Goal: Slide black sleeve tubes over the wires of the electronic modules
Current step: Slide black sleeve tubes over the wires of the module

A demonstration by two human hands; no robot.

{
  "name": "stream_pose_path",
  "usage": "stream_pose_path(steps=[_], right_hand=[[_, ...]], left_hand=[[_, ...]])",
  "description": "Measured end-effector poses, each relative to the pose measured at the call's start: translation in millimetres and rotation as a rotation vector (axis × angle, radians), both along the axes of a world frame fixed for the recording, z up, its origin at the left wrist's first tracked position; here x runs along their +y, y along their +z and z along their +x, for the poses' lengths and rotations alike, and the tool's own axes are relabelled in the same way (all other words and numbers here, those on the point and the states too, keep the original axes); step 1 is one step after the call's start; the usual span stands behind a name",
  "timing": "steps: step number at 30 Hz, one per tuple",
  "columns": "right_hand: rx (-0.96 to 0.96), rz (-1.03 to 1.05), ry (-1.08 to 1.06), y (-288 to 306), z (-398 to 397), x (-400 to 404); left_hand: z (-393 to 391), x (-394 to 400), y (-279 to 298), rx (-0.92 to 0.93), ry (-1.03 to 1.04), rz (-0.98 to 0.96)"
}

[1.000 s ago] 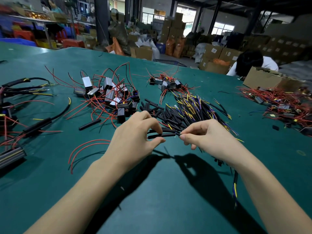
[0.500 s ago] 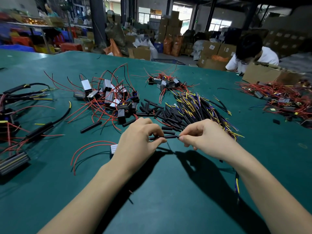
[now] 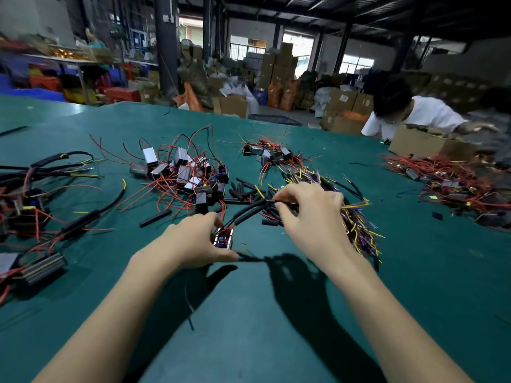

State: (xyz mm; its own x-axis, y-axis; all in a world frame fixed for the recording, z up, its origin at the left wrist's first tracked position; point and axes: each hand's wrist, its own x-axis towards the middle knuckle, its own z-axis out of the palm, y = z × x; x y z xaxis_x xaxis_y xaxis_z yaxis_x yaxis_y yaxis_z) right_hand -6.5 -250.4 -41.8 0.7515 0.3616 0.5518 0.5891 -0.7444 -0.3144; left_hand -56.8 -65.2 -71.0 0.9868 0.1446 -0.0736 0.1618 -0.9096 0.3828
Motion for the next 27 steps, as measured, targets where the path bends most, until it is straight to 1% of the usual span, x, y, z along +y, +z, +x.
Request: stream_pose_path(steps=[2, 3, 6, 9, 11, 14, 16, 18, 21, 24, 27], right_hand=[[-0.108, -0.055, -0.024, 4.9, -1.4, 9.6], [-0.161, -0.075, -0.037, 8.2, -2.0, 13.9], [-0.313, -0.116, -0.079, 18.7, -2.4, 19.8], [-0.416, -0.222, -0.146, 29.0, 0.6, 17.0], [-0.432, -0.284, -0.177, 35.3, 7.1, 13.4], [-0.325, -0.303, -0.116, 40.8, 18.5, 17.4], [-0.218, -0.225, -0.017, 40.5, 20.8, 30.2], [-0.161, -0.162, 0.1, 36.0, 18.3, 50.8], [-0.111, -0.156, 0.265, 21.7, 5.7, 89.7], [-0.088, -0.14, 0.365, 10.8, -10.4, 131.2], [-0.088, -0.182, 0.469, 9.0, -19.6, 171.0]], left_hand=[[-1.5, 2.2, 0.7, 0.034, -0.009, -0.024], [-1.8, 3.5, 1.0, 0.023, -0.007, -0.031], [1.2, 4.6, 1.6, -0.071, 0.008, -0.046], [4.3, 4.3, 4.5, -0.15, 0.025, -0.116], [3.8, 3.9, 9.0, -0.225, 0.042, -0.152], [-6.4, 1.5, 18.3, -0.348, 0.059, -0.165], [-20.9, 3.6, 21.1, -0.351, 0.079, -0.109], [-39.7, 14.7, 21.2, -0.319, 0.147, -0.009], [-70.0, 42.6, 20.6, -0.258, 0.258, 0.188], [-96.1, 72.9, 21.5, -0.169, 0.347, 0.362], [-113.4, 95.6, 22.1, -0.083, 0.411, 0.524]])
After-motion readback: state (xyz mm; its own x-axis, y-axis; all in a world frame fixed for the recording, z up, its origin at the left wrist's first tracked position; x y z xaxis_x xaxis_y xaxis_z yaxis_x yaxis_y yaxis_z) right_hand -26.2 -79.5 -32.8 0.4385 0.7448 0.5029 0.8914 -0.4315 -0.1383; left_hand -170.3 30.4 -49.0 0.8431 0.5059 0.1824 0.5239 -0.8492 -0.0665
